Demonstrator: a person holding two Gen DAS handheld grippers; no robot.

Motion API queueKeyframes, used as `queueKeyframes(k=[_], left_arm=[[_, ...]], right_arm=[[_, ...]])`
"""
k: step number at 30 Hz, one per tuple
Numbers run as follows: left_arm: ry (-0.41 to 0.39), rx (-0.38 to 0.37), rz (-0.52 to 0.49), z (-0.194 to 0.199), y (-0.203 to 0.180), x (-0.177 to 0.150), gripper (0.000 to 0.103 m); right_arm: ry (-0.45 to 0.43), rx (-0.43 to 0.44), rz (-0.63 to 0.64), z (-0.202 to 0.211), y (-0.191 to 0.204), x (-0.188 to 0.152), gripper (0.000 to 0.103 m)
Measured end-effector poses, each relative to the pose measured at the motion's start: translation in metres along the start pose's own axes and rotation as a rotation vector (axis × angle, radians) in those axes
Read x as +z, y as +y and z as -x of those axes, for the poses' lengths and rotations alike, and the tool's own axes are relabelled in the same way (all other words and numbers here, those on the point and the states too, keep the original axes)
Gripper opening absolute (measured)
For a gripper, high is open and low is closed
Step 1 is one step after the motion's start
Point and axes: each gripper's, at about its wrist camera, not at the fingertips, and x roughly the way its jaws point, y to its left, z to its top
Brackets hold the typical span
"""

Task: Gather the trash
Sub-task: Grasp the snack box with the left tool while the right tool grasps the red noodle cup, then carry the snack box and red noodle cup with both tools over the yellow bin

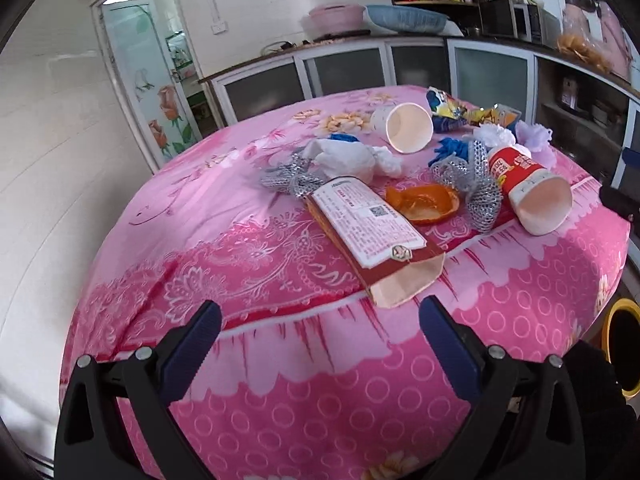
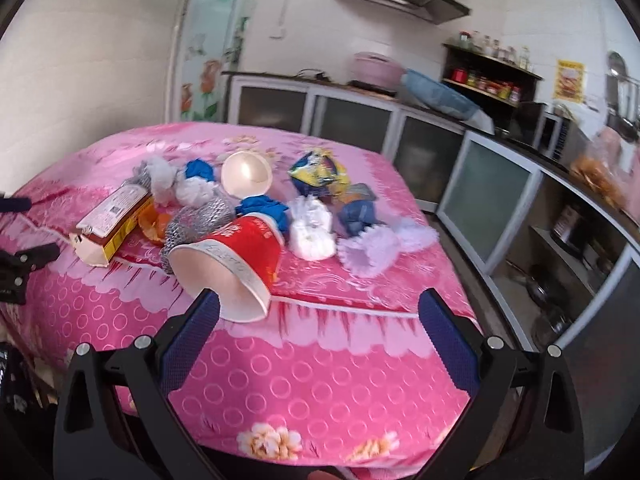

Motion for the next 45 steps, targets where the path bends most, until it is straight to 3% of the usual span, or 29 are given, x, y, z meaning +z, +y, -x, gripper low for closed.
queueKeyframes(k=[5, 9, 15, 23, 25, 26, 28, 30, 31, 32, 33, 36, 45], left_arm=[[0.075, -0.069, 0.053, -0.021, 0.006, 0.009, 0.095], [0.127, -0.071, 0.078, -0.04, 0.008, 0.012, 0.095], [0.154, -0.052, 0.062, -0.058, 0.003, 0.023, 0.095], [0.187, -0.087, 0.109, -0.079, 0.007, 0.033, 0.095], [0.195, -0.117, 0.153, -0.083, 0.011, 0.034, 0.095], [0.192, -0.116, 0.159, -0.083, 0.012, 0.033, 0.094], [0.187, -0.127, 0.163, -0.084, 0.012, 0.035, 0.079], [0.188, -0.143, 0.169, -0.084, 0.012, 0.036, 0.051], [0.187, -0.144, 0.17, -0.083, 0.012, 0.035, 0.043], [0.187, -0.146, 0.17, -0.084, 0.013, 0.036, 0.023], [0.19, -0.145, 0.171, -0.084, 0.013, 0.036, 0.017], [0.179, -0.15, 0.199, -0.083, 0.019, 0.036, 0.006], [0.148, -0.174, 0.231, -0.052, 0.035, 0.028, 0.003]], right_arm=[[0.043, 0.027, 0.03, -0.019, 0.007, 0.004, 0.095], [0.079, 0.043, 0.051, -0.034, 0.01, 0.005, 0.095], [0.112, 0.057, 0.078, -0.056, 0.017, 0.008, 0.095], [0.158, 0.102, 0.061, -0.079, 0.017, 0.015, 0.095], [0.176, 0.111, 0.058, -0.085, 0.018, 0.016, 0.09], [0.18, 0.108, 0.06, -0.087, 0.018, 0.016, 0.078], [0.193, 0.102, 0.06, -0.091, 0.018, 0.016, 0.065], [0.211, 0.118, 0.044, -0.094, 0.017, 0.015, 0.041], [0.215, 0.122, 0.036, -0.094, 0.016, 0.015, 0.035], [0.223, 0.124, 0.026, -0.095, 0.016, 0.015, 0.02], [0.224, 0.121, 0.014, -0.095, 0.015, 0.015, 0.01], [0.219, 0.132, -0.015, -0.09, 0.011, 0.015, 0.004], [0.179, 0.128, -0.031, -0.054, 0.005, 0.015, 0.004]])
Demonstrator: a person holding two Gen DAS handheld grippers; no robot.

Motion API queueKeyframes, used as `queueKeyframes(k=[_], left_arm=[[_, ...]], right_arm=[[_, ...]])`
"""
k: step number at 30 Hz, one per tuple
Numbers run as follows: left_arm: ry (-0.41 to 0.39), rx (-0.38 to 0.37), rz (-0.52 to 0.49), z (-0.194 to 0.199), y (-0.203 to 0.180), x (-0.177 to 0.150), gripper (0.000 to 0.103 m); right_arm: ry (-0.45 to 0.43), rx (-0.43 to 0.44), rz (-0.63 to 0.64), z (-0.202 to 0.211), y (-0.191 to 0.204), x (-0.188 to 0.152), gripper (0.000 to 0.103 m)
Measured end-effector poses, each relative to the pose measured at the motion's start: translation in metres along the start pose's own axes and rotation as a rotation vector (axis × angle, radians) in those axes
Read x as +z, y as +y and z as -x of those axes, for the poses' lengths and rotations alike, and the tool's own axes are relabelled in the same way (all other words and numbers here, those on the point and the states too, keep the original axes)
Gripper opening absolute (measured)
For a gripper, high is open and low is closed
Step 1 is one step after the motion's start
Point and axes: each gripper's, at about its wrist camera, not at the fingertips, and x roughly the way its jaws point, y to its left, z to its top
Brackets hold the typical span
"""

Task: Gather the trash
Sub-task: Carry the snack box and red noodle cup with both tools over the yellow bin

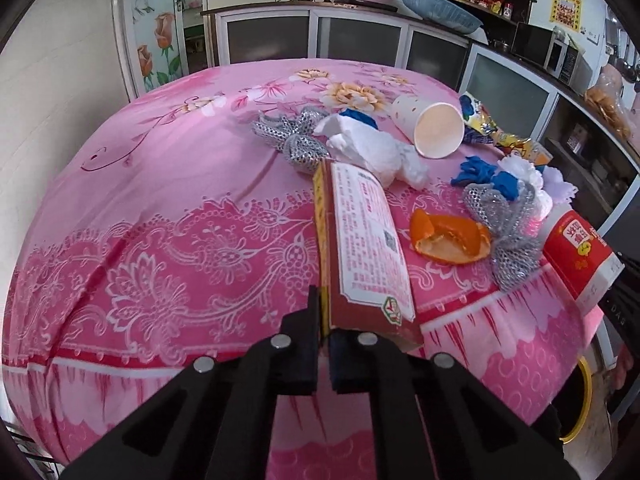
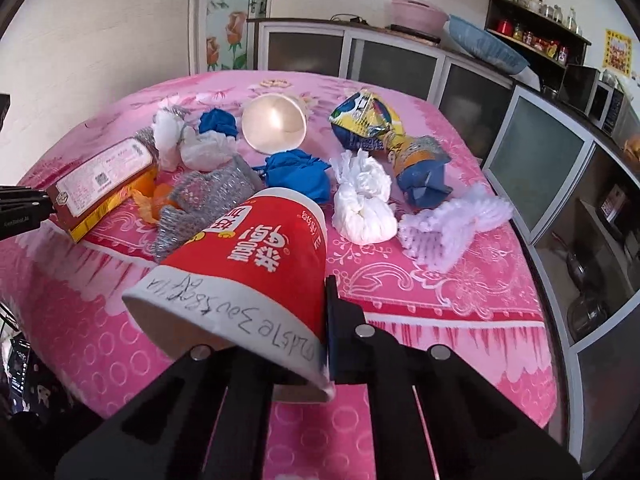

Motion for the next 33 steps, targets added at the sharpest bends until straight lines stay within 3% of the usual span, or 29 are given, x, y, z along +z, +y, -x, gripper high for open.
queueKeyframes(k=[9, 16, 33], left_arm=[[-0.062, -0.014, 0.003, 0.034, 0.009, -0.011, 0.003], [-0.118, -0.061, -0.041, 0.063, -0.005, -0.017, 0.003], [-0.151, -0.312, -0.348, 0.081, -0.163, -0.019, 0.003]], right_arm=[[-0.048, -0.024, -0.031, 0.037, -0.009, -0.006, 0.004], [-0.073, -0.053, -0.077, 0.07, -0.022, -0.022, 0.004], [-0.066, -0.309, -0.325, 0.169, -0.134, -0.126, 0.004]])
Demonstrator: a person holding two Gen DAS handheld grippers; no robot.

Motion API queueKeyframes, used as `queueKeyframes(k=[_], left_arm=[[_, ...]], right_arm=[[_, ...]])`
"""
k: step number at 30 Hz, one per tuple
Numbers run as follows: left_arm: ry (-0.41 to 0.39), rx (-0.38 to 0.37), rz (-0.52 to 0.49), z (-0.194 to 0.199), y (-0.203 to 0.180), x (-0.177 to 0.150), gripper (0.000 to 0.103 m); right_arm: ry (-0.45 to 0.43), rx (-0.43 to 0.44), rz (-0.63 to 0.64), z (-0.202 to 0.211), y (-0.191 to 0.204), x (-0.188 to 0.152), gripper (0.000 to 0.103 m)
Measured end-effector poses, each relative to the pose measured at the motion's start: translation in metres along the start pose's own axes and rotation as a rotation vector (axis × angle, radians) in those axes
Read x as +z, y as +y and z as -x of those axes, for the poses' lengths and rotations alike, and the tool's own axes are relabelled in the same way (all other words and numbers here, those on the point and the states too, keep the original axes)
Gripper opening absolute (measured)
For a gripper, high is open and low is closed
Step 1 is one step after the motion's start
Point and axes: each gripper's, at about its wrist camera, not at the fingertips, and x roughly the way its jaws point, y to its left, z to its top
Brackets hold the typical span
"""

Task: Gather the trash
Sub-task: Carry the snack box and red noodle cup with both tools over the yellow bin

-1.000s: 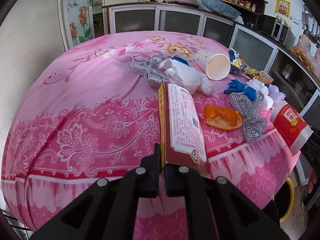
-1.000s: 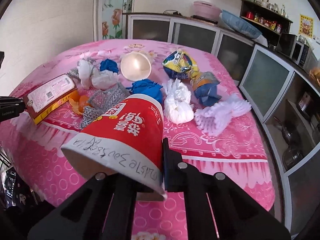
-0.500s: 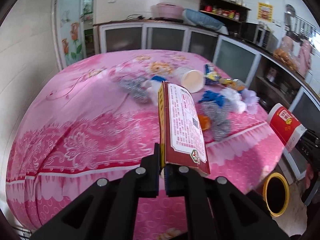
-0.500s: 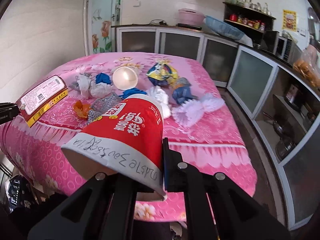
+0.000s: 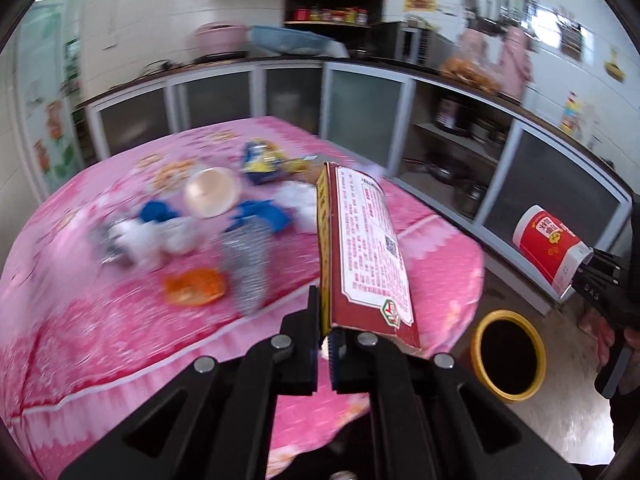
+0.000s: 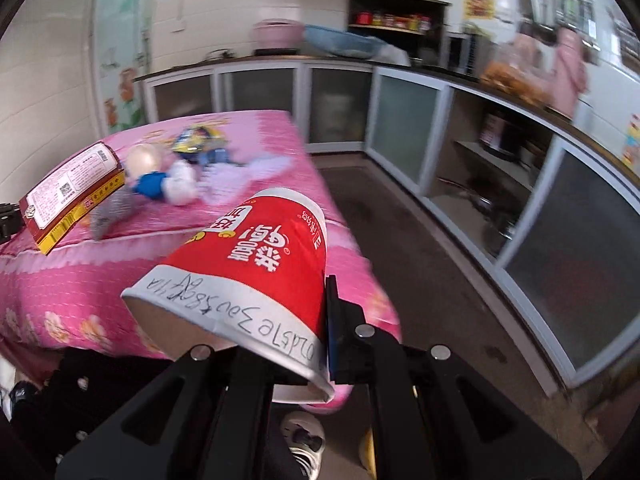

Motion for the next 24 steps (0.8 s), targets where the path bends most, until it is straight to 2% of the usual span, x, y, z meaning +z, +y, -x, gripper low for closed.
queueKeyframes(k=[7, 14, 17, 24], left_arm=[[0.019, -0.148, -0.147, -0.028, -0.087, 0.015, 0.003], [0.044, -0.304, -0.276, -0.063, -0.177, 0.016, 0.003], [0.066, -0.34, -0.331, -0.078, -0.21, 0.012, 0.003], [0.173, -0.405, -0.458, -0.13, -0.285, -0.01, 0.003]], right_arm=[[0.031, -0.121, -0.104, 0.018, -0.07, -0.04, 0.004], [0.083, -0.2, -0.204, 0.028, -0.122, -0.087, 0.004], [0.104, -0.236, -0.243, 0.031, -0.142, -0.107, 0.004], [0.191, -0.3, -0.345, 0.021, -0.184, -0.151, 0.004]])
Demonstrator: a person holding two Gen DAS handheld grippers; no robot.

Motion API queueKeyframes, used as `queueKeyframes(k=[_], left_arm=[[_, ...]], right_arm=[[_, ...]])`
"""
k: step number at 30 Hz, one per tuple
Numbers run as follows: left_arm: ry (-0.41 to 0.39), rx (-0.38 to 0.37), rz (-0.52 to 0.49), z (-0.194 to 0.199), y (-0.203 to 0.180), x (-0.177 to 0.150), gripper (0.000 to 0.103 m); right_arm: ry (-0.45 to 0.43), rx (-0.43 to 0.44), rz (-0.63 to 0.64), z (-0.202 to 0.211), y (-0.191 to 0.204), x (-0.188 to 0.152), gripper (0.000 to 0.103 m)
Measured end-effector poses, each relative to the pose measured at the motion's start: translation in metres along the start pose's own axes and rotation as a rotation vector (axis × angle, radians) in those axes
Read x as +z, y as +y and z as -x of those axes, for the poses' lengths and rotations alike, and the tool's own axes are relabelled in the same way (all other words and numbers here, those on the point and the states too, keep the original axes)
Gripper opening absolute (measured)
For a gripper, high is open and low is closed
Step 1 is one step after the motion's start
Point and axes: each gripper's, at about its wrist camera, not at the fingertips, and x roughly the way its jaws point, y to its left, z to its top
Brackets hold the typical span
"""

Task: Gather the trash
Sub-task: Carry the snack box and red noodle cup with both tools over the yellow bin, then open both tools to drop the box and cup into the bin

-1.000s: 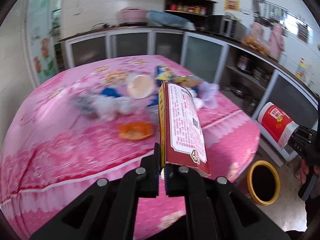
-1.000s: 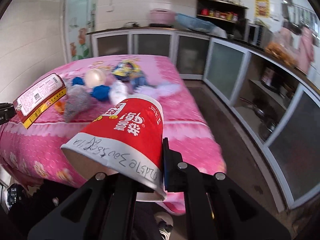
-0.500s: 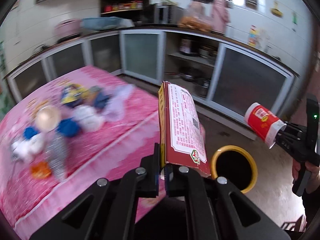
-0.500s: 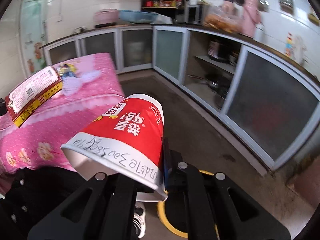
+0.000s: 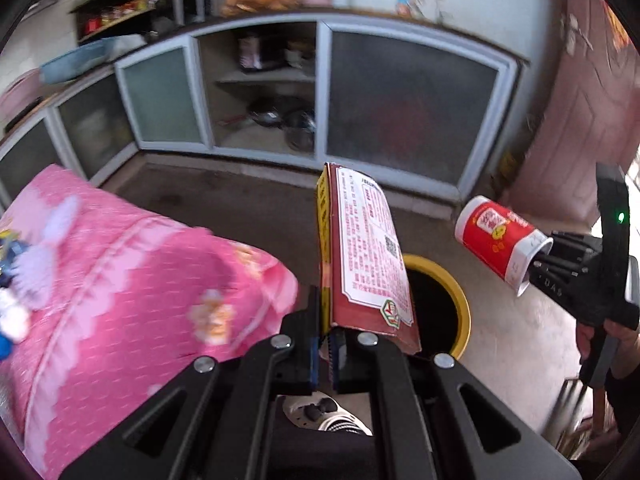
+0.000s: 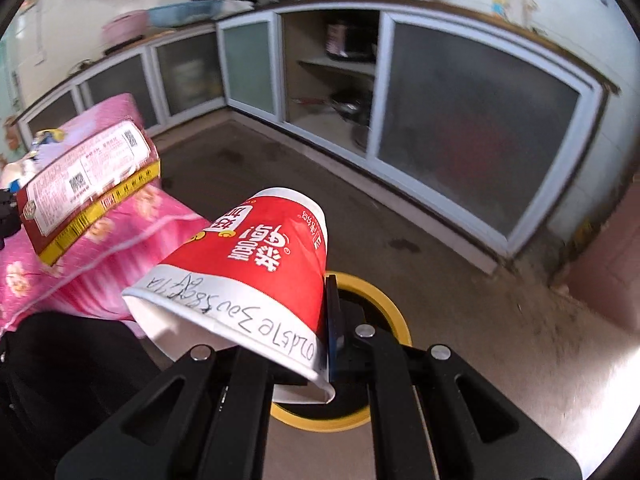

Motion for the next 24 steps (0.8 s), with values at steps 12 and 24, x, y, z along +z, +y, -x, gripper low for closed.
queueKeyframes(k=[12, 24], left_arm=[[0.194, -0.066, -0.078, -0.103, -0.035, -0.004, 0.003], [0.35, -0.105, -0.08, -0.181, -0.059, -0.003, 0.003]], right_arm=[[0.174, -0.016, -0.066, -0.062, -0.023, -0.031, 0.004], [0.289, -0.028, -0.113, -0.11, -0.034, -0.041, 0.004]])
